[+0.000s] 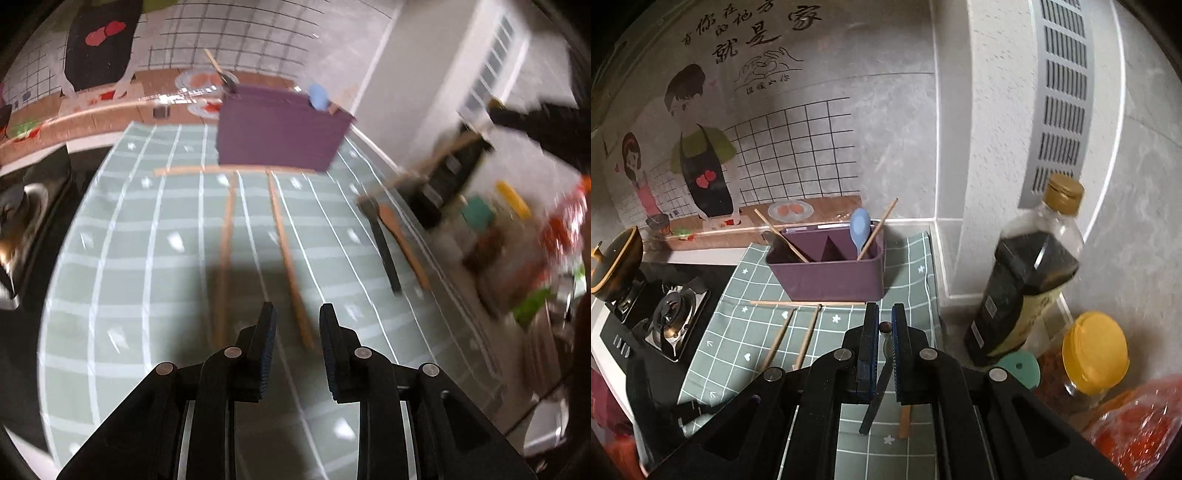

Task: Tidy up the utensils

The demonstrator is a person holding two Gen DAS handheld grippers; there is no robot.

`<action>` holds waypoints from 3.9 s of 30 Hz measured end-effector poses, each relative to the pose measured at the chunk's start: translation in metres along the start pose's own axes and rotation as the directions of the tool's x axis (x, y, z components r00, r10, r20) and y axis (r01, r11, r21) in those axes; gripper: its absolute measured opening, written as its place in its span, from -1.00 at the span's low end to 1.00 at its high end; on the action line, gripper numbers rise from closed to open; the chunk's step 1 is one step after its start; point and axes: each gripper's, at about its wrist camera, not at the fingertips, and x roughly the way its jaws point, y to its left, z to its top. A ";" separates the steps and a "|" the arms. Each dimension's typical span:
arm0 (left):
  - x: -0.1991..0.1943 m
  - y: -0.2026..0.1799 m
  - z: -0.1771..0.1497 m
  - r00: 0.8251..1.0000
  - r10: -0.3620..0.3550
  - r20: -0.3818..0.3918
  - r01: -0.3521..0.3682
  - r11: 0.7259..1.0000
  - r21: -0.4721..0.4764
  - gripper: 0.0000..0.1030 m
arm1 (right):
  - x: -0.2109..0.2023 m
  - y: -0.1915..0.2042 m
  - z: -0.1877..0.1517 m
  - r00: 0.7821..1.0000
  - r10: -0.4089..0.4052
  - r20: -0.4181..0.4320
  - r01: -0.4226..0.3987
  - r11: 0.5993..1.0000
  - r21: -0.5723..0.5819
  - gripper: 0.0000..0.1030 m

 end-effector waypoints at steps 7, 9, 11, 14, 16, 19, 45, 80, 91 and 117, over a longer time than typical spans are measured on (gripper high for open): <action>0.019 -0.023 -0.027 0.992 0.124 0.006 -0.124 0.992 -0.030 -0.51 | -0.015 -0.005 -0.011 0.998 -0.005 0.055 0.004 1.000 0.013 -0.88; 0.024 -0.024 -0.027 0.988 0.154 0.005 -0.154 0.986 -0.060 -0.51 | -0.021 -0.005 -0.012 0.997 -0.010 0.075 0.010 1.000 0.011 -0.88; 0.029 -0.023 -0.025 0.983 0.183 -0.002 -0.182 0.979 -0.095 -0.51 | -0.025 -0.007 -0.014 0.996 -0.006 0.084 0.005 1.000 0.013 -0.88; 0.034 -0.021 -0.019 0.978 0.210 -0.003 -0.209 0.970 -0.124 -0.51 | -0.028 -0.008 -0.015 0.996 0.009 0.088 -0.010 1.000 0.014 -0.88; 0.039 -0.022 -0.016 0.975 0.224 -0.006 -0.223 0.966 -0.129 -0.51 | -0.029 -0.010 -0.017 0.996 0.012 0.088 -0.013 1.000 0.013 -0.88; 0.042 -0.026 -0.012 0.973 0.232 -0.008 -0.230 0.964 -0.135 -0.57 | -0.030 -0.012 -0.019 0.996 0.023 0.085 -0.025 1.000 0.019 -0.88; -0.104 -0.013 0.121 0.935 0.167 0.312 -0.175 0.985 -0.005 -0.88 | -0.052 0.004 0.025 0.987 0.037 0.158 -0.038 0.999 0.007 -0.88; -0.056 0.023 0.361 0.929 0.007 0.371 0.000 1.000 -0.019 -0.88 | 0.061 0.070 0.195 0.998 0.063 -0.015 -0.064 0.980 -0.188 -0.88; 0.017 0.047 0.343 0.977 0.005 0.211 0.009 0.998 -0.066 -0.87 | 0.147 0.063 0.170 0.976 0.092 -0.198 -0.122 0.982 -0.147 -0.88; -0.042 0.020 0.282 0.965 0.038 0.261 -0.032 0.999 -0.026 -0.56 | 0.049 0.027 0.140 0.994 0.042 0.106 -0.032 0.995 -0.092 -0.15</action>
